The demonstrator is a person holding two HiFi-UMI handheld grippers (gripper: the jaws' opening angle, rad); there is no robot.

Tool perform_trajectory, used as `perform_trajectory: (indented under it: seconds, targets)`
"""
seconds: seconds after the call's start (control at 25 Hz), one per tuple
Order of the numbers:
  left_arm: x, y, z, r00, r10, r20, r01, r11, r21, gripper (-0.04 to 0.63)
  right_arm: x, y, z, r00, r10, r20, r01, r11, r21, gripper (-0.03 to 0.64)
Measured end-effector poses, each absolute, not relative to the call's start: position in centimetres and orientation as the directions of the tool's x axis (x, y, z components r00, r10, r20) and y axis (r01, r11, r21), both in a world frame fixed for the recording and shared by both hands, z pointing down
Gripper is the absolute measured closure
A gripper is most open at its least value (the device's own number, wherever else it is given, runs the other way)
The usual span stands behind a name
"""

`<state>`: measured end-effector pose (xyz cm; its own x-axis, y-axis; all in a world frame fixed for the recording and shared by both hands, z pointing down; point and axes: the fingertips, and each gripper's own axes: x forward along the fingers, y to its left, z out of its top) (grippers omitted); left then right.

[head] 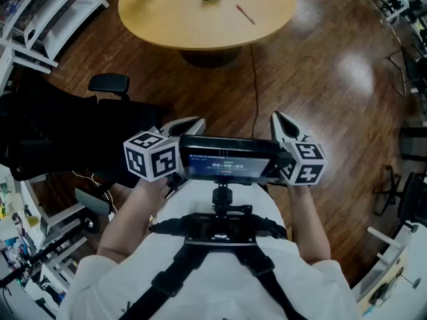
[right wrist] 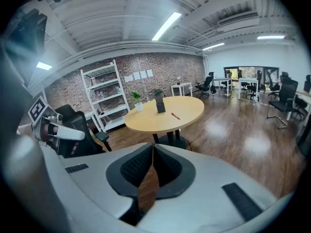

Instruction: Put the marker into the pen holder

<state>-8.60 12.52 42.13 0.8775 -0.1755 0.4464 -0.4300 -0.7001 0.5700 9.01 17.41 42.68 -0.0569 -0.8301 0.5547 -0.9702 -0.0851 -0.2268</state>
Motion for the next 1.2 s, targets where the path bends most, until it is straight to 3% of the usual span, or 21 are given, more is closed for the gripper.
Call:
perform_trajectory:
  seconds: [0.92, 1.2]
  targets:
    - [-5.9, 11.0, 41.5, 0.835, -0.309, 0.455, -0.532, -0.661, 0.529, 0.595, 13.4, 18.1, 44.0, -0.124, -0.812, 0.57, -0.966, -0.033, -0.256, 0.589]
    - [-5.9, 9.9, 41.0, 0.822, -0.353, 0.448, -0.56, -0.649, 0.515, 0.595, 13.3, 16.6, 44.0, -0.161, -0.81, 0.564, -0.965, 0.01, -0.261, 0.546]
